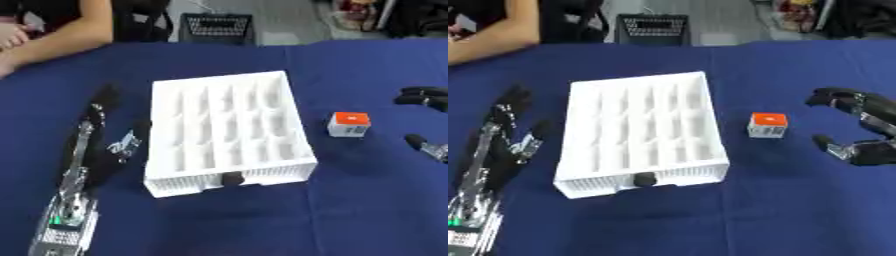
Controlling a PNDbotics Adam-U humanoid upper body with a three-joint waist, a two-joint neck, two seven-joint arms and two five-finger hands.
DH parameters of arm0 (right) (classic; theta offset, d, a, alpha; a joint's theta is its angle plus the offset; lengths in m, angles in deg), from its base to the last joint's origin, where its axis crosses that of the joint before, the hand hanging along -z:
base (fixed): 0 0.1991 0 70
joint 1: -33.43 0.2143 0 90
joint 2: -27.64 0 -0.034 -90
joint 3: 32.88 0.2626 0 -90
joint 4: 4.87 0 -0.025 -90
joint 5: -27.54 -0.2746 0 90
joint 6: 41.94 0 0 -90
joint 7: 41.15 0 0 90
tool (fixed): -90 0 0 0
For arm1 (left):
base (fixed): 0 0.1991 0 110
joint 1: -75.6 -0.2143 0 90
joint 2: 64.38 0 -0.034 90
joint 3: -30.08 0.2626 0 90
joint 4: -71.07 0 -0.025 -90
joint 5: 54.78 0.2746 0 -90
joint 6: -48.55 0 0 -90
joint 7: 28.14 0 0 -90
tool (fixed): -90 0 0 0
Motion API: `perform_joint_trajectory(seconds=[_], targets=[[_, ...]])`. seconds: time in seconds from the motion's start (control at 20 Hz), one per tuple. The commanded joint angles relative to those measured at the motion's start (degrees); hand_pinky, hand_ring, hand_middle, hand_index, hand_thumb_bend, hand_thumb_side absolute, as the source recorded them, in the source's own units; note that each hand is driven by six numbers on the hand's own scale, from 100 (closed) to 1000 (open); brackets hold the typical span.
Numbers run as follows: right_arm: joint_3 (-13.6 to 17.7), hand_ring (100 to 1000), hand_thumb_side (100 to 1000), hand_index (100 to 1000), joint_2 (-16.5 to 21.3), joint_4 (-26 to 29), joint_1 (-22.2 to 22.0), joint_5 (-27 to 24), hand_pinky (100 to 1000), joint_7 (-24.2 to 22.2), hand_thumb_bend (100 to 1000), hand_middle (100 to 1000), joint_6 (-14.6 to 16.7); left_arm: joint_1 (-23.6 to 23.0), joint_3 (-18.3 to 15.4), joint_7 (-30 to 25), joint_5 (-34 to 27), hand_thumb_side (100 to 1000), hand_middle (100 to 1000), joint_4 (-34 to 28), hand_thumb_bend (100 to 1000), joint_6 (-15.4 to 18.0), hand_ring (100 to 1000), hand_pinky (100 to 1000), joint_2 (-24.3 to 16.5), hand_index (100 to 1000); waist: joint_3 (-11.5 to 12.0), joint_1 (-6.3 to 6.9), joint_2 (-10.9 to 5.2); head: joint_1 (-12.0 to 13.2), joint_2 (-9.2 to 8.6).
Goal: Pick up objects on the table and place them in the box.
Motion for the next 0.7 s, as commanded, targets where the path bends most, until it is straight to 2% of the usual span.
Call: perform_joint_trajectory(seconds=[0.05,0.3,0.7], targets=[[-0.8,951,661,929,2.7,-2.1,2.4,1.1,1000,0.1,383,845,1.8,0.1,0.1,-0.3,-0.3,642,905,-0.8,801,0.2,925,1000,-0.8,1000,0.1,-0.23,-0.92,0.0,-0.62],[-2.3,923,669,911,2.8,-5.8,5.7,3.0,1000,0.1,443,832,3.7,0.1,0.2,-0.4,-0.3,643,905,-0.7,801,0.2,925,1000,-0.8,1000,0.3,-0.25,-0.99,0.0,-0.74],[-3.4,884,669,892,1.9,-9.2,8.7,5.3,1000,0.7,449,813,5.3,0.1,0.3,-0.5,-0.3,643,906,-0.7,801,0.2,926,1000,-0.8,1000,0.6,-0.28,-1.00,0.0,-0.90]])
